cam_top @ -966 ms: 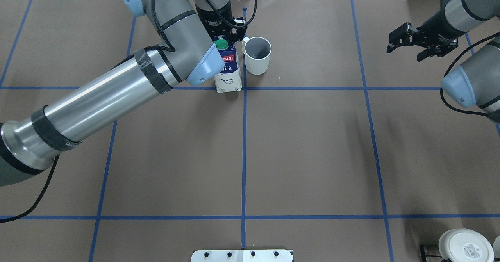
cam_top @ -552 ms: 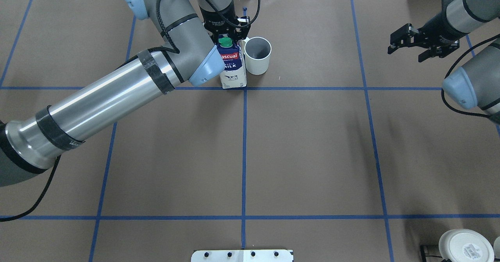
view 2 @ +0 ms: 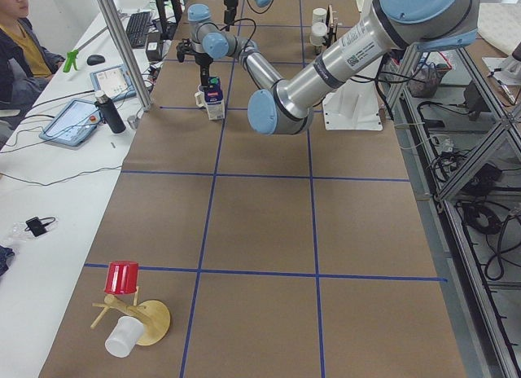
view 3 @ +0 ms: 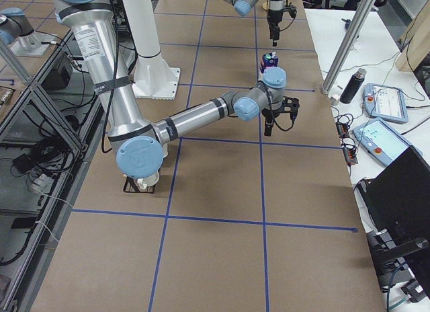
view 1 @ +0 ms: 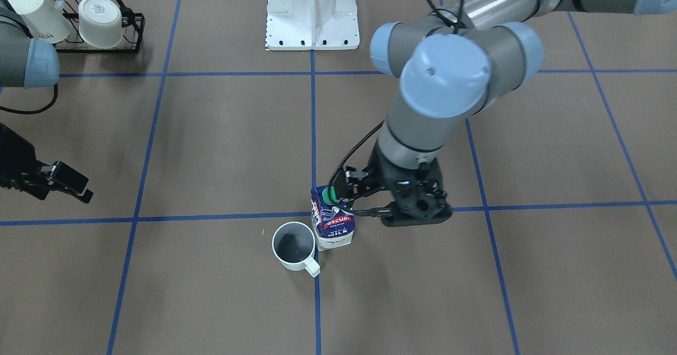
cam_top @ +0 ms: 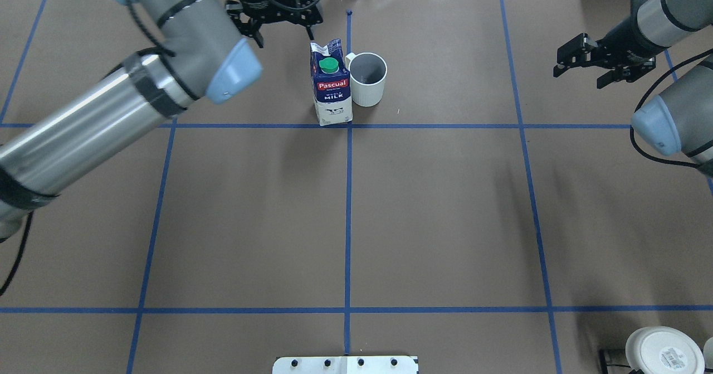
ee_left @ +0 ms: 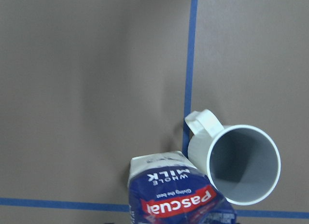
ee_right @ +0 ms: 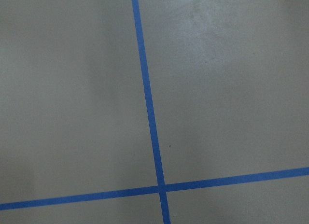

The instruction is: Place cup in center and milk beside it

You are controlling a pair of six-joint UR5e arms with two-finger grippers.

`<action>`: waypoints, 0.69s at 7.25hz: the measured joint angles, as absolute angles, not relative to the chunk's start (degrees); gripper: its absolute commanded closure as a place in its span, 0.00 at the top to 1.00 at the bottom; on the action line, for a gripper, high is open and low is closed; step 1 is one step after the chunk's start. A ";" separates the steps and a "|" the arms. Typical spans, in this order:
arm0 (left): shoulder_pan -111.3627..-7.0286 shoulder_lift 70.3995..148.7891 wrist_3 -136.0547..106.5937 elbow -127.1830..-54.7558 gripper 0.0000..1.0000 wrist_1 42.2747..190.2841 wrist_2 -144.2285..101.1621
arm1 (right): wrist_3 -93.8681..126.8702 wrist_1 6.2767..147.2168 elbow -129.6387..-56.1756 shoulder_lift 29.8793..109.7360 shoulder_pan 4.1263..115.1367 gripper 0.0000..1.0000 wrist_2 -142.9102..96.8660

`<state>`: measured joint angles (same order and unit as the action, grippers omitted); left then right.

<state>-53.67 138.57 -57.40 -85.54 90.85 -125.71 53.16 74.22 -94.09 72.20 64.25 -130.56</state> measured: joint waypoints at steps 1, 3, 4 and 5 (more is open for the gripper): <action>-57.00 127.52 -51.39 -96.14 0.98 89.68 -128.00 | 50.36 74.25 -93.89 73.46 65.15 1.00 -130.70; -62.17 108.90 -38.49 -107.70 0.98 89.43 -129.14 | 40.62 74.45 -93.09 77.54 70.04 1.00 -132.18; -65.16 102.04 -30.54 -109.62 0.98 89.64 -129.14 | 34.91 74.52 -92.91 80.25 73.74 1.00 -134.50; -68.81 96.79 -21.61 -109.78 0.98 89.91 -129.16 | 28.18 74.48 -92.85 83.87 77.24 1.00 -136.28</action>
